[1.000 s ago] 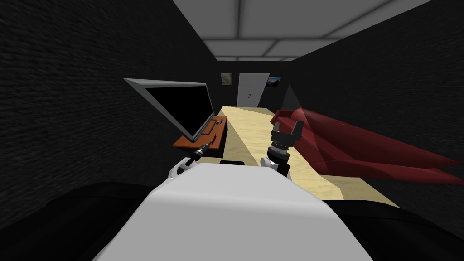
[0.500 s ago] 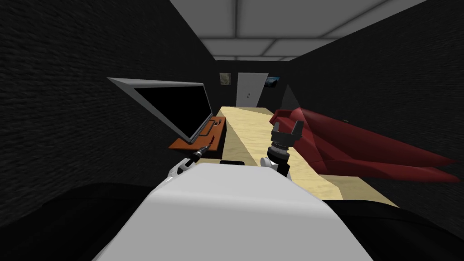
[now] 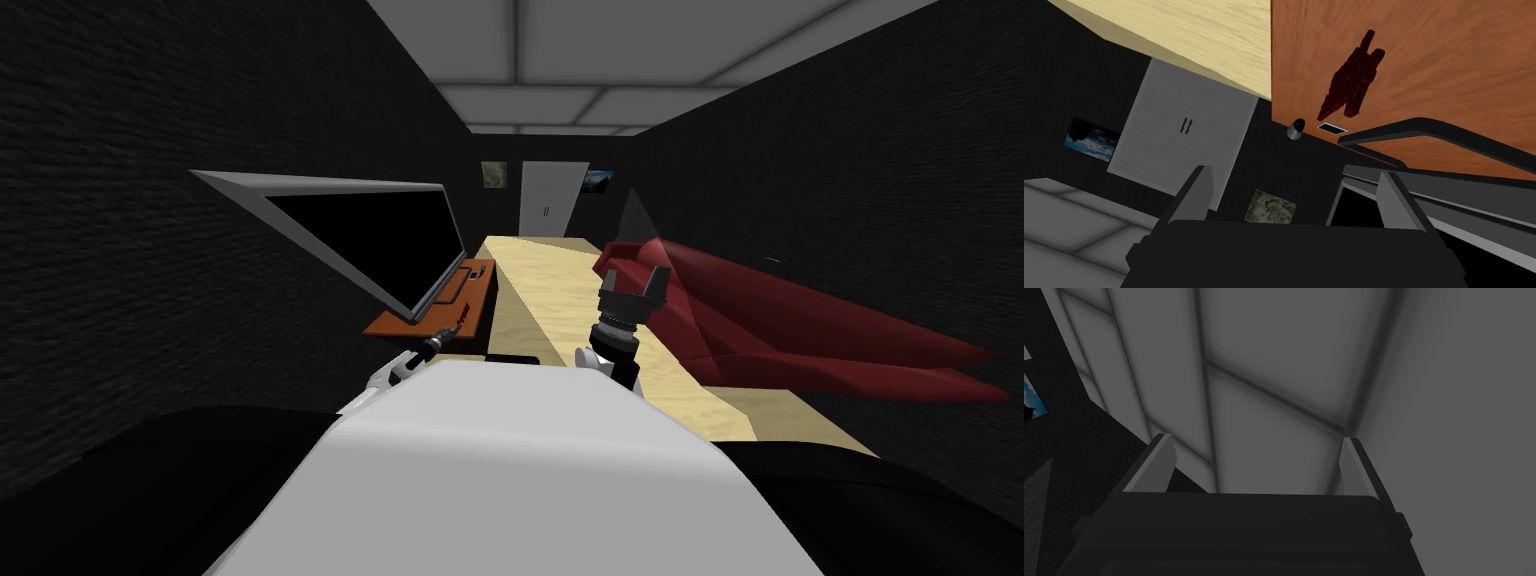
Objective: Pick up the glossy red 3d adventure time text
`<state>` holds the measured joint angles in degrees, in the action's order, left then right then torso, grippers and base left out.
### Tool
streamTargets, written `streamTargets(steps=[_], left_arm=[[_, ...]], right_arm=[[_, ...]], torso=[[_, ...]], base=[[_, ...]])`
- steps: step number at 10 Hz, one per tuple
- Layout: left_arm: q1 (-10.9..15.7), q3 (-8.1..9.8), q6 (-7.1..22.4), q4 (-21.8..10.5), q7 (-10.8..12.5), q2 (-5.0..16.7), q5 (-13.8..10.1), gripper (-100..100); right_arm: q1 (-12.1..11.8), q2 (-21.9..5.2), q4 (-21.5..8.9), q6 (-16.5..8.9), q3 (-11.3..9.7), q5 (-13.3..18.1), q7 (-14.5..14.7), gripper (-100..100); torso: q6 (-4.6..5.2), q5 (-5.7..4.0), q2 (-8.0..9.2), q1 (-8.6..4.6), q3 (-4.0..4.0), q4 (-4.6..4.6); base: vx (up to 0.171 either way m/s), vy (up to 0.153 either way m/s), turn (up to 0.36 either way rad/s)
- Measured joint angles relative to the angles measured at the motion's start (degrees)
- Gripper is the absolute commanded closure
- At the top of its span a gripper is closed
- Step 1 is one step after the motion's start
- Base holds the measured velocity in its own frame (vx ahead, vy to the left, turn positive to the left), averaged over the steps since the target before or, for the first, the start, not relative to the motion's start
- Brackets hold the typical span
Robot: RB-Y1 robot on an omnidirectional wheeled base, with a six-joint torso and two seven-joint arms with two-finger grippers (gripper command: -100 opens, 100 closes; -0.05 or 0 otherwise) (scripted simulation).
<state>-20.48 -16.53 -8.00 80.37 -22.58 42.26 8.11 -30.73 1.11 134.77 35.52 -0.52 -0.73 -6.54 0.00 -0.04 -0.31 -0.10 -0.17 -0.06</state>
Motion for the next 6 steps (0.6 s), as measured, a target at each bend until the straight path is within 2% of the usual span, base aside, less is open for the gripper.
streamTargets(steps=[4, 6], left_arm=[[2.5, -2.81, -1.5, -7.0, 1.2, 2.0, 1.3, -100], [3.1, -4.10, -1.8, -9.0, 1.9, 3.4, 1.9, -100]], right_arm=[[0.0, 0.0, 0.0, 0.0, 0.0, 0.0, 0.0, 0], [0.0, 0.0, 0.0, 0.0, 0.0, 0.0, 0.0, 0]], torso=[[0.00, 0.00, -0.04, -0.01, -0.02, 0.00], [0.00, 0.00, -0.05, -0.01, -0.03, -0.01]], base=[[0.081, -0.031, -0.033], [0.093, -0.036, -0.033]])
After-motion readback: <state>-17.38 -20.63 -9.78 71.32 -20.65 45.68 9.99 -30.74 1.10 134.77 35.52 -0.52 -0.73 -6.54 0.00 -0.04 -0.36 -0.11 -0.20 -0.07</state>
